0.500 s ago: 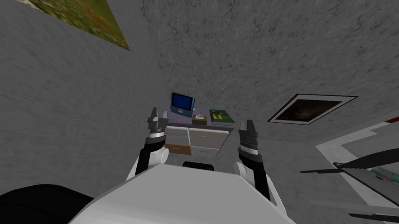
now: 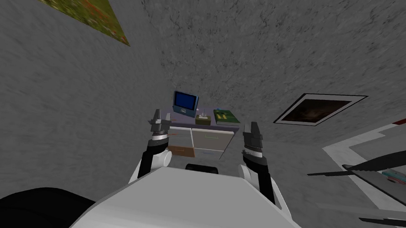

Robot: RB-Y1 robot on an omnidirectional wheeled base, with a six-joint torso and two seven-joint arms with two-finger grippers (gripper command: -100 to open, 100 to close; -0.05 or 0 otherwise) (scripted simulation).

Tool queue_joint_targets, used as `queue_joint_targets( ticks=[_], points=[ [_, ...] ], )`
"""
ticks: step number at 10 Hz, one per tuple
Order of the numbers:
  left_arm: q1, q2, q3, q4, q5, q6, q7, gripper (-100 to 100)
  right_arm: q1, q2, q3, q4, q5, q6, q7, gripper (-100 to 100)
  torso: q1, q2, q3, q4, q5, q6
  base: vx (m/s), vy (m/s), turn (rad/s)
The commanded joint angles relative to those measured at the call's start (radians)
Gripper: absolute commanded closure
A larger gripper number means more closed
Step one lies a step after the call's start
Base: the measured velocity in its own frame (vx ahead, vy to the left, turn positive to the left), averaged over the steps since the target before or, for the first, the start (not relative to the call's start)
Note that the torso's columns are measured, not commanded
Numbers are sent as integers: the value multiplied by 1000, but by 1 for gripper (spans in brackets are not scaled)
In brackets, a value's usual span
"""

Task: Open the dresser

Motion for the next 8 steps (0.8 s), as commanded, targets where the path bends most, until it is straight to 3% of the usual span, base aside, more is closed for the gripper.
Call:
queue_joint_targets(
  ticks=[1, 4, 5, 8],
  points=[
    [0, 0, 0, 0, 0, 0, 0, 0, 0, 0, 0, 0, 0, 0, 0, 0, 0, 74, -147, 74, 0, 0, 0, 0, 0],
    [0, 0, 0, 0, 0, 0, 0, 0, 0, 0, 0, 0, 0, 0, 0, 0, 0, 296, -590, 295, 0, 0, 0, 0, 0],
    [-2, 44, 0, 9, -1, 1, -1, -100, 0, 0, 0, 0, 0, 0, 0, 0, 0, 369, -738, 369, 0, 0, 5, -9, -3],
    [-9, 126, -2, 43, -4, 5, -4, -100, 0, 0, 0, 0, 0, 0, 0, 0, -1, 415, -830, 415, 0, 0, -10, -32, -8]
  ],
)
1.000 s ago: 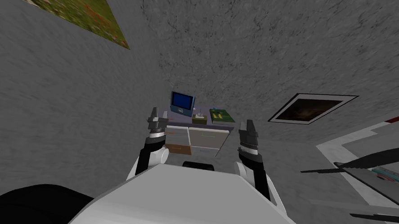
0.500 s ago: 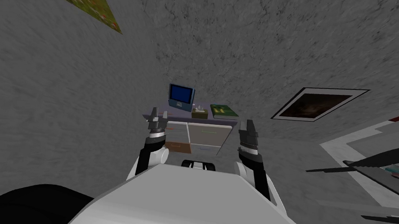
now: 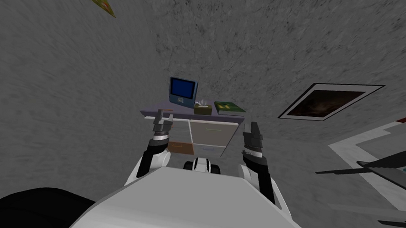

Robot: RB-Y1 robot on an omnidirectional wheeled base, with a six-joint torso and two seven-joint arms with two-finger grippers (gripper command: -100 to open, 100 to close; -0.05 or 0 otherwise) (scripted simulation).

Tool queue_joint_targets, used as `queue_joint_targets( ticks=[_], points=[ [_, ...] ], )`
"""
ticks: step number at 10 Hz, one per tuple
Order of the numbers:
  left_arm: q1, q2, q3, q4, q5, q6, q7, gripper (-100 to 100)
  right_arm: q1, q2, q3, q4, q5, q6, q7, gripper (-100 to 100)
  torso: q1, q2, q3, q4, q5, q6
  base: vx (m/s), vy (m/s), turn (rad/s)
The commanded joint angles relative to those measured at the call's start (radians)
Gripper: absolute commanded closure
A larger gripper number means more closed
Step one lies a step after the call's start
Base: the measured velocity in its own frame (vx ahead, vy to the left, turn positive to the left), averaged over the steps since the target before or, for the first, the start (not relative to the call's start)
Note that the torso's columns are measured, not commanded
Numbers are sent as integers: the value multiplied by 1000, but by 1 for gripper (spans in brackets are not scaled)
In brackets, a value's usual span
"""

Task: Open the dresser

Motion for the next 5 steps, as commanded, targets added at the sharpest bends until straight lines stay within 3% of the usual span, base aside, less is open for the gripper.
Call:
queue_joint_targets(
  ticks=[1, 5],
  points=[
    [-7, 61, -6, 35, -5, 4, -6, -100, 0, 0, 0, 0, 0, 0, 0, 0, 0, 1, -1, 1, 0, 0, -7, -50, -10],
    [-23, 110, -10, 111, -13, 12, -13, -100, 0, 0, 0, 0, 0, 0, 0, 0, 0, 0, -1, 1, 0, 0, -6, -61, -13]
  ],
)
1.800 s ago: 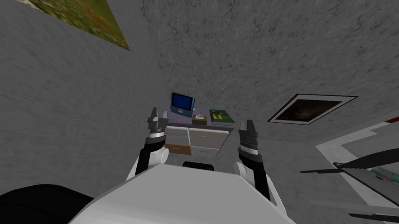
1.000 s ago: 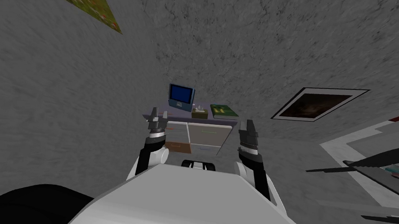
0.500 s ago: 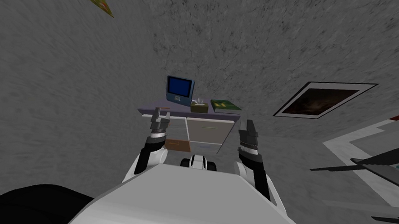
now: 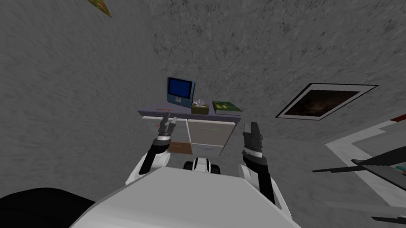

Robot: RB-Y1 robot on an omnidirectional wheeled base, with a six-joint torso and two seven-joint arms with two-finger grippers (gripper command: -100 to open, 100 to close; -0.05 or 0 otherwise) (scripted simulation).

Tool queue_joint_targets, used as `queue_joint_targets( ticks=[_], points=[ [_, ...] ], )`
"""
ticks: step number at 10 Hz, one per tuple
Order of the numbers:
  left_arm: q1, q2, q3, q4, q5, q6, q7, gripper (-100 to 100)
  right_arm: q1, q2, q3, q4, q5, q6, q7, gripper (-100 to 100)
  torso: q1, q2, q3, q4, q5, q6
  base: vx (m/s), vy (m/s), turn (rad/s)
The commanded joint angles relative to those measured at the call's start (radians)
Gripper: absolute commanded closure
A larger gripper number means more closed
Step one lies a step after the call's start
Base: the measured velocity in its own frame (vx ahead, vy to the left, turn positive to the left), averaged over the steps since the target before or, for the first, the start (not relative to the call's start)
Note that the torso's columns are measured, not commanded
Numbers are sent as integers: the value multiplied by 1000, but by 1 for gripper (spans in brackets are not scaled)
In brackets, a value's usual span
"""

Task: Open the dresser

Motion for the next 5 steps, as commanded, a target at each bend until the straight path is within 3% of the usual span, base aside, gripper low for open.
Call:
queue_joint_targets(
  ticks=[1, 5],
  points=[
    [-15, 26, 1, 53, -3, 9, -3, -100, 0, 0, 0, 0, 0, 0, 0, 0, 1, 0, 0, 0, 0, 0, -11, -65, -14],
    [-31, 38, -3, 130, -11, 17, -11, -100, 0, 0, 0, 0, 0, 0, 0, 0, 0, 0, 0, 0, 0, 0, -11, -67, -14]
  ],
)
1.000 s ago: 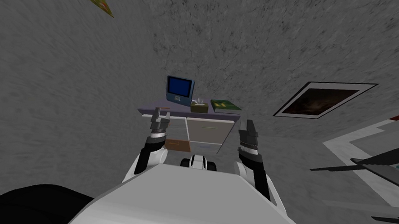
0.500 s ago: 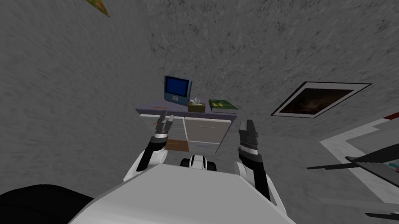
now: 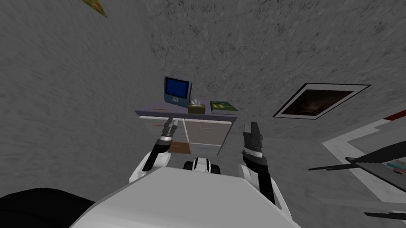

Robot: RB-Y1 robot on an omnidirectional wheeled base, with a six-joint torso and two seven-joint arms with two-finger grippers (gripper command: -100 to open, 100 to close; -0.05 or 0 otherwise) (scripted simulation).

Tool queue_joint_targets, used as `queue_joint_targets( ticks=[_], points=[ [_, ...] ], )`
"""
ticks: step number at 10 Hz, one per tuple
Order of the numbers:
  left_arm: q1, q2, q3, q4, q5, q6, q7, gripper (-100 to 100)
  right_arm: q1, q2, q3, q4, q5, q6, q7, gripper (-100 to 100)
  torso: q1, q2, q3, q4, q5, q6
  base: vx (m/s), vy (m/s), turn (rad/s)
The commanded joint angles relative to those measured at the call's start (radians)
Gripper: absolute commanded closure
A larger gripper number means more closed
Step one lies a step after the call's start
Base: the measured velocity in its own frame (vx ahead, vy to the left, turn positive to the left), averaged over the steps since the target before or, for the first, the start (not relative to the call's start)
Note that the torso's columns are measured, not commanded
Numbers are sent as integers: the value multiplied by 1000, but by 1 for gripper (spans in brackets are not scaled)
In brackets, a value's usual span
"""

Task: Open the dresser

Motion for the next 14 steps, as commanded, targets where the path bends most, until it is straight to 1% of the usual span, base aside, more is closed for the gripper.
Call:
queue_joint_targets(
  ticks=[1, 2, 3, 4, 7, 8, 9, 10, 14],
  points=[
    [-15, 1, -6, 51, -7, 7, -8, -100, 0, 0, 0, 0, 0, 0, 0, 0, 0, 0, 0, 0, 0, 0, -9, -60, -12],
    [-22, 0, -8, 83, -10, 10, -12, -100, 0, 0, 0, 0, 0, 0, 0, 0, 0, 0, 0, 0, 0, 0, -11, -76, -19],
    [-25, -1, -9, 98, -12, 11, -13, -100, 0, 0, 0, 0, 0, 0, 0, 0, -1, 0, 0, 0, 0, 0, -3, -82, -15],
    [-31, -6, -11, 128, -15, 14, -17, -100, 0, 0, 0, 0, 0, 0, 0, 0, -1, -1, 0, 0, 0, 0, -9, -83, -21],
    [-40, -12, -14, 170, -20, 18, -21, -100, 0, 0, 0, 0, 0, 0, 0, 0, 0, 0, 0, 0, 0, 0, -9, -73, -11],
    [-46, -15, -16, 199, -23, 21, -25, -100, 0, 0, 0, 0, 0, 0, 0, 0, 1, 0, 0, 0, 0, 0, -7, -64, -18],
    [-50, -15, -17, 215, -25, 22, -27, -100, 0, 0, 0, 0, 0, 0, 0, 0, 1, 0, 0, 0, 0, 0, -4, -73, -19],
    [-56, -13, -19, 247, -28, 25, -30, -100, 0, 0, 0, 0, 0, 0, 0, 0, 0, 0, 0, 0, 0, 0, -10, -97, -21],
    [-71, -19, -24, 317, -37, 32, -39, -100, 0, 0, 0, 0, 0, 0, 0, 0, 2, 0, 0, 0, 0, 0, -13, -82, -16]
  ],
)
